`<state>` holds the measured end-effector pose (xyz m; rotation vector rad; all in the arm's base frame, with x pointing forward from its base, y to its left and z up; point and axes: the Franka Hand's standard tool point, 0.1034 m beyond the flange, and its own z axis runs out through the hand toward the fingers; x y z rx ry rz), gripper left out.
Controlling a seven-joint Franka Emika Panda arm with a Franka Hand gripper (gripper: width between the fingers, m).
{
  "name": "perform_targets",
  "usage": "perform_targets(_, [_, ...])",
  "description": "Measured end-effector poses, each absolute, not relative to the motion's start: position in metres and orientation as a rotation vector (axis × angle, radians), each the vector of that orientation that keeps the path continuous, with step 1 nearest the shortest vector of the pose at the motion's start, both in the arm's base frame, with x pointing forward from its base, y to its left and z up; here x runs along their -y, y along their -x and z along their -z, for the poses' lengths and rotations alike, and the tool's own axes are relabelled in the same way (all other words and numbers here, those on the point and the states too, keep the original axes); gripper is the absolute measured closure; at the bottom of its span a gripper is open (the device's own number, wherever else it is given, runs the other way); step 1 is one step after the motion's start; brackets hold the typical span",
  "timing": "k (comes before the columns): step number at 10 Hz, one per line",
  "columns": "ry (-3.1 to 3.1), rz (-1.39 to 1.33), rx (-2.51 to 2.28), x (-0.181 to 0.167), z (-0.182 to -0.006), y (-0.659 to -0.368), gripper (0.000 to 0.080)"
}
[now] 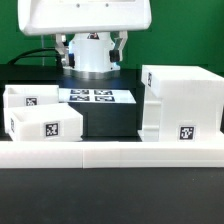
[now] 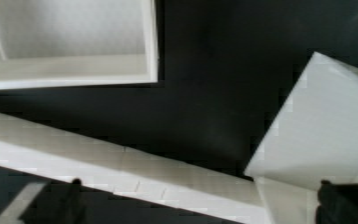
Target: Assemble drawer
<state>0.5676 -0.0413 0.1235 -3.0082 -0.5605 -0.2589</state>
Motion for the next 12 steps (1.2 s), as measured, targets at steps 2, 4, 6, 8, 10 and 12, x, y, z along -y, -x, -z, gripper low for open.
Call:
perform_targets(2, [2.984,0.186,0.589,0.047,-0.124,-0.565,0.0150])
perform_targets(4, [3.029,0.098,0.497,0.053,-0.116,-0.558,0.0150])
perform_targets(6, [3.062,0.128,0.453,0.061,-0.093,-0.554,0.0150])
perform_targets(8, [3.061,0.115,0.467,0.067,-0.083,-0.547,0.0150])
perform_targets(10, [3.061,0.115,0.469,0.067,-0.083,-0.547,0.0150])
perform_targets(12, [3.051,0.109,0.536,0.069,-0.080,-0.546,0.0150])
